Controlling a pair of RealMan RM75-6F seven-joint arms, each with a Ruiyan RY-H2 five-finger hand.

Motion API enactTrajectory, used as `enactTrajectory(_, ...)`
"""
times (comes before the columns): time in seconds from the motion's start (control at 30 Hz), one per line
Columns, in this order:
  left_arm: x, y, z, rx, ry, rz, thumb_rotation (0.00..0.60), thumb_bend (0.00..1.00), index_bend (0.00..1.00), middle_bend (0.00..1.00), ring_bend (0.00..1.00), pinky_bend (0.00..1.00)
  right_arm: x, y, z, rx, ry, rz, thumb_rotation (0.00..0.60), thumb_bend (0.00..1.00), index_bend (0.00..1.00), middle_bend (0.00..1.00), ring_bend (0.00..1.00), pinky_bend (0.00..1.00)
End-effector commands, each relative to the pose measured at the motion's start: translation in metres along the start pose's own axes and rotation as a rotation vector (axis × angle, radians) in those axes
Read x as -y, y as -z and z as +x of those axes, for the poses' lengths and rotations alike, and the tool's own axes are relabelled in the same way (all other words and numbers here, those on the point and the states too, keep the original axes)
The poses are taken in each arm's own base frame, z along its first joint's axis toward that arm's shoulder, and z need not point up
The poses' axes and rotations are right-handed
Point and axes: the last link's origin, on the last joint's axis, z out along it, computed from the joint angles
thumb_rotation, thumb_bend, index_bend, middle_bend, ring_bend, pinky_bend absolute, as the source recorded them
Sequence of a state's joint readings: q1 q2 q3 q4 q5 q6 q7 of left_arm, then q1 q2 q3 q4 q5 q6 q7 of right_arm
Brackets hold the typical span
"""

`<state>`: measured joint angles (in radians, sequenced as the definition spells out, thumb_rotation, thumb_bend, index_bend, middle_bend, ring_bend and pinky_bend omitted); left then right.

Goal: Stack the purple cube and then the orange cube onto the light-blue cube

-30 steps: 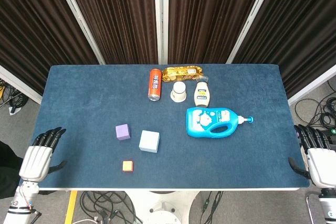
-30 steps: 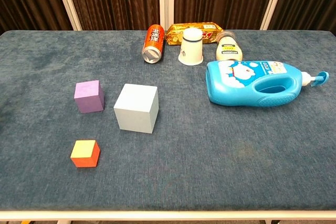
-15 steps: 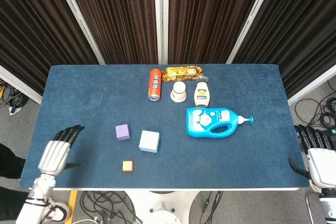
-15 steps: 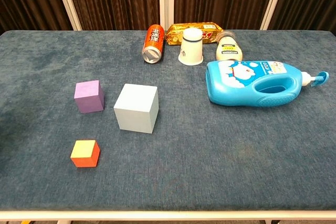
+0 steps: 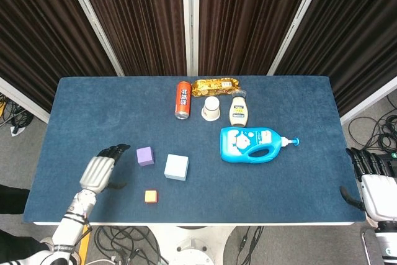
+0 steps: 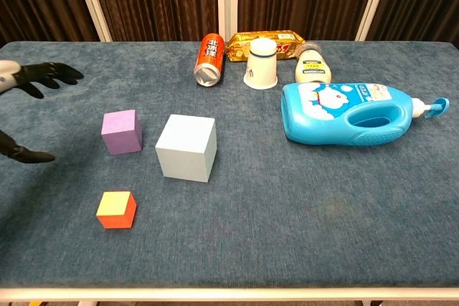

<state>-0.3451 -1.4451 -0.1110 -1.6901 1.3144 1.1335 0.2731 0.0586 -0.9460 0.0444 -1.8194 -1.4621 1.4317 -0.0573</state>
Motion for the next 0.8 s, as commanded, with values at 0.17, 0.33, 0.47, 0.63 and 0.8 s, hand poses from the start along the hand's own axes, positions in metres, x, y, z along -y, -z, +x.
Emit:
enactTrajectory(0.17, -0.004, -0.024, -0.008, 0.036, -0.100, -0.003, 0.600, 0.09, 0.18, 0.24, 0.17, 0.22, -0.001, -0.001, 0.000, 0.000, -0.002, -0.008, 0.600, 0.23, 0.04, 0.07, 0.00, 0.00)
enactTrajectory(0.33, -0.011, -0.036, -0.010, 0.077, -0.130, -0.009, 0.600, 0.10, 0.18, 0.25, 0.17, 0.22, -0.002, -0.001, 0.002, -0.005, -0.009, -0.012, 0.600, 0.23, 0.04, 0.08, 0.00, 0.00)
enactTrajectory(0.47, -0.019, -0.047, -0.012, 0.077, -0.132, -0.017, 0.600, 0.10, 0.18, 0.26, 0.17, 0.22, -0.003, -0.001, 0.004, -0.008, -0.016, -0.012, 0.600, 0.23, 0.04, 0.08, 0.00, 0.00)
enactTrajectory(0.63, -0.021, -0.061, -0.020, 0.093, -0.107, -0.015, 0.600, 0.12, 0.19, 0.29, 0.17, 0.22, -0.004, -0.001, 0.004, -0.008, -0.020, -0.011, 0.600, 0.23, 0.04, 0.08, 0.00, 0.00)
enactTrajectory(0.8, -0.022, -0.067, -0.024, 0.103, -0.105, -0.014, 0.600, 0.14, 0.19, 0.32, 0.18, 0.22, -0.004, -0.002, 0.005, -0.005, -0.018, -0.013, 0.600, 0.23, 0.04, 0.08, 0.00, 0.00)
